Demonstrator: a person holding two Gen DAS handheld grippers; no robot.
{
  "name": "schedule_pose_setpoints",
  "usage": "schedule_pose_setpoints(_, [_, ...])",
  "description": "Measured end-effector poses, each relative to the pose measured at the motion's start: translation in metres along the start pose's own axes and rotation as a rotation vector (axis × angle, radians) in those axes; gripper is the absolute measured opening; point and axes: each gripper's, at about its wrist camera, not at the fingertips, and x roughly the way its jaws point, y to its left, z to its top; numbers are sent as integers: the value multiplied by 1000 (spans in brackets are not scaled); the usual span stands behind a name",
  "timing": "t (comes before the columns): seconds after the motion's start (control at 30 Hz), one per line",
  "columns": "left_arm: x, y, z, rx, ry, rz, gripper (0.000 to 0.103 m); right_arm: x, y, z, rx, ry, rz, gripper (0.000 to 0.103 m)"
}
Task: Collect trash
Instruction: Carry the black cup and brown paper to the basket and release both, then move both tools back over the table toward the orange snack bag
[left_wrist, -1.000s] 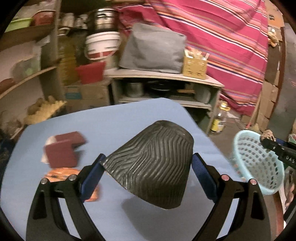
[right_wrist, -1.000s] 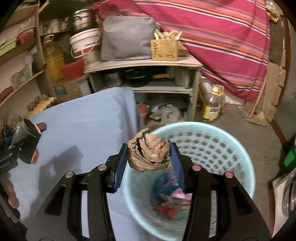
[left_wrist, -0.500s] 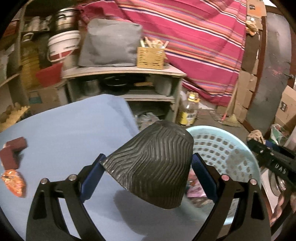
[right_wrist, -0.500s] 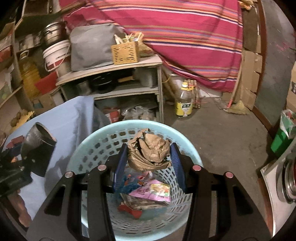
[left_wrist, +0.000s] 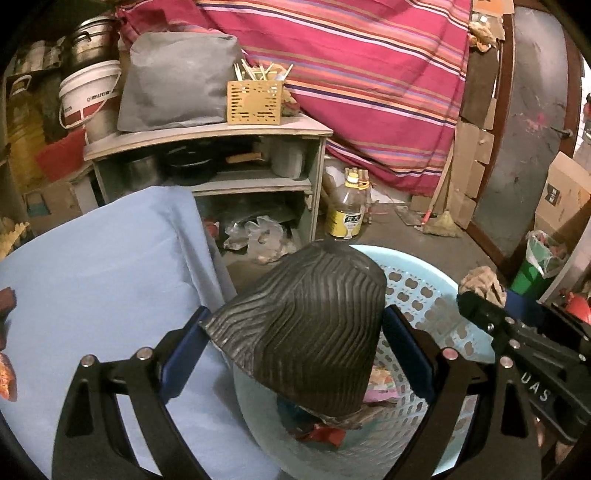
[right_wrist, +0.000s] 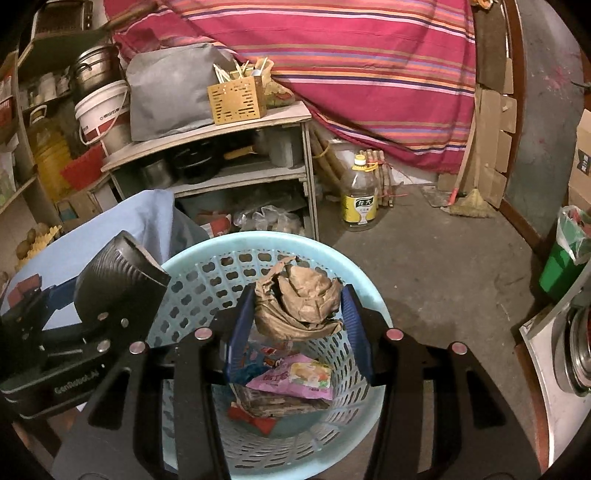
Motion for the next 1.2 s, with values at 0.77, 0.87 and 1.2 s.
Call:
schedule_pose_setpoints(0.77, [-37,49,1,-17,-46,100,92,7,20,4,4,-7,6,82])
schedule_pose_setpoints(0.87, [-43,65,0,-32,-48,118,92,5,30,6,-20,-15,-16,84])
schedule_pose_setpoints(1.2, [-81,147,-28,-73,-65,214,92,-1,76,9,-67,-53,-4,98])
